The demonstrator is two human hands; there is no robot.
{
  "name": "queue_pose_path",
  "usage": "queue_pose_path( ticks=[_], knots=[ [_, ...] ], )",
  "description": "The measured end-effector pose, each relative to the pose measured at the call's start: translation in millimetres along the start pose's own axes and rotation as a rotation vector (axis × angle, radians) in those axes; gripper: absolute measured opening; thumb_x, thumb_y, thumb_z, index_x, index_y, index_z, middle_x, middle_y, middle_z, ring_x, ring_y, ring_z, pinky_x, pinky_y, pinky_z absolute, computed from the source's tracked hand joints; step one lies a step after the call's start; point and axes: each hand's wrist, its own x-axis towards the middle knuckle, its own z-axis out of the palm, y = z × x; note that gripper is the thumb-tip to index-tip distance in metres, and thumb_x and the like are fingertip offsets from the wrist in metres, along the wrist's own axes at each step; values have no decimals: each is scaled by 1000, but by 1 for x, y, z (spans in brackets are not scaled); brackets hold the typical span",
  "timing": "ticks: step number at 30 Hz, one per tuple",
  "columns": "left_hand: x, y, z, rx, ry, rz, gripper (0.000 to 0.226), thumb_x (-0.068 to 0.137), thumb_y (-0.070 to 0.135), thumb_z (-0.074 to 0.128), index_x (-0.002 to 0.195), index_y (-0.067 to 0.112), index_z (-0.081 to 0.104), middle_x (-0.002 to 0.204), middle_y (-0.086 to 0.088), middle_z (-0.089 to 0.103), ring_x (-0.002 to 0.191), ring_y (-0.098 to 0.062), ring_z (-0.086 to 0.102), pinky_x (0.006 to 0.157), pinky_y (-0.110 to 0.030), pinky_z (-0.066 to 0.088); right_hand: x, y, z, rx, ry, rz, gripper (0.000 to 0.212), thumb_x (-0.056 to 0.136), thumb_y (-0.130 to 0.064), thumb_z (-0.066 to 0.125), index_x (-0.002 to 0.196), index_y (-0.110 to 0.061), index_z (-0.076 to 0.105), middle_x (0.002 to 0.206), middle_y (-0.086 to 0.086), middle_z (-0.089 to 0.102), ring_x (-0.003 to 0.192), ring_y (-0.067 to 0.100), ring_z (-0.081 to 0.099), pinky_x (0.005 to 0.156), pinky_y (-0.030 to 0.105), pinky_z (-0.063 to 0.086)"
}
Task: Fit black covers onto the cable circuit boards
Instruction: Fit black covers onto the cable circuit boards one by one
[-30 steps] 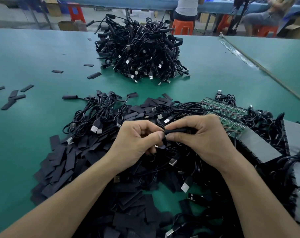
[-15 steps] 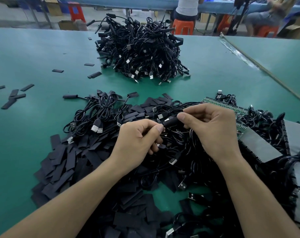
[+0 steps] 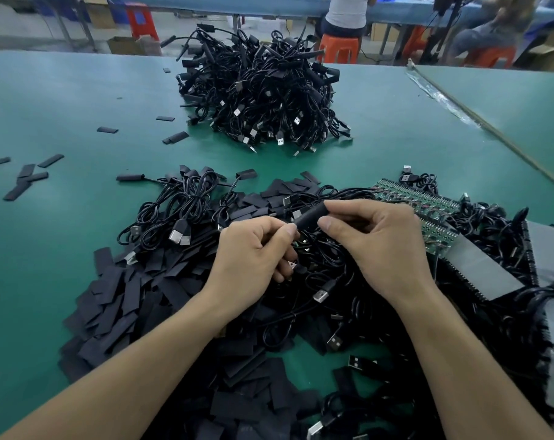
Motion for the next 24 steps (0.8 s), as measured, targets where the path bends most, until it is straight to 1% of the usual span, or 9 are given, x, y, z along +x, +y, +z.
queue_pose_path(
  ticks=[6, 9, 13, 15, 17, 19, 21, 23, 24],
  knots=[
    [-1, 1, -1, 17, -23, 25, 20, 99, 14, 59, 82, 15, 70, 58, 4, 67, 45, -9, 62, 42, -17, 46, 1, 0, -1, 31, -26, -9, 22, 78, -18, 84, 92, -34, 77, 82, -22, 74, 75, -3, 70, 71, 9, 50],
    [-2, 1, -1, 32, -35, 56, 21, 99, 14, 59, 82, 20, 69, 60, 4, 68, 46, -10, 62, 43, -17, 46, 2, 2, -2, 103, -21, 14, 17, 78, -20, 83, 79, -35, 74, 78, -15, 75, 72, 2, 71, 69, 17, 53],
    [-6, 3, 2, 39, -6, 117, 18, 97, 18, 63, 85, 28, 70, 65, 6, 69, 52, -9, 66, 48, -17, 48, 2, 2, -4, 185, -29, 58, 11, 76, -29, 80, 81, -32, 71, 73, -6, 75, 64, 8, 70, 67, 24, 54],
    [-8, 7, 3, 88, 18, 209, 7, 91, 28, 67, 97, 29, 71, 76, 11, 70, 65, -5, 68, 61, -18, 53, 3, 0, -6, 288, -6, 73, 11, 78, -22, 80, 78, -31, 73, 73, -4, 75, 61, 8, 68, 63, 20, 53],
    [-8, 8, 1, 339, 64, 358, 30, 86, 42, 66, 110, 24, 70, 92, 17, 66, 86, -2, 63, 82, -20, 49, 4, -2, -9, 419, 50, 92, 12, 81, -15, 79, 77, -24, 72, 73, -1, 74, 60, 6, 64, 59, 15, 50],
    [-6, 11, -2, 526, 118, 417, 31, 86, 47, 63, 107, 25, 70, 98, 20, 63, 95, -1, 55, 92, -24, 42, 5, -4, -14, 563, 95, 129, 8, 79, -19, 78, 77, -22, 71, 73, 1, 73, 58, 6, 60, 55, 13, 46],
    [-4, 17, -6, 527, 119, 392, 18, 90, 41, 61, 90, 24, 69, 91, 20, 63, 89, 0, 57, 87, -29, 44, 6, -7, -18, 695, 112, 168, 7, 74, -27, 78, 76, -23, 73, 75, 2, 73, 59, 7, 58, 53, 14, 44],
    [0, 20, -11, 500, 88, 382, 26, 95, 37, 55, 77, 19, 62, 75, 18, 63, 74, -1, 58, 72, -24, 43, 6, -8, -19, 729, 118, 182, 4, 73, -26, 77, 74, -24, 73, 75, 3, 72, 60, 9, 57, 53, 15, 43],
    [1, 22, -15, 469, 60, 378, 28, 96, 37, 52, 79, 17, 61, 72, 19, 64, 71, 1, 59, 68, -19, 42, 6, -9, -18, 709, 118, 181, 3, 73, -26, 76, 74, -24, 73, 74, 2, 72, 59, 9, 57, 53, 15, 43]
  ],
)
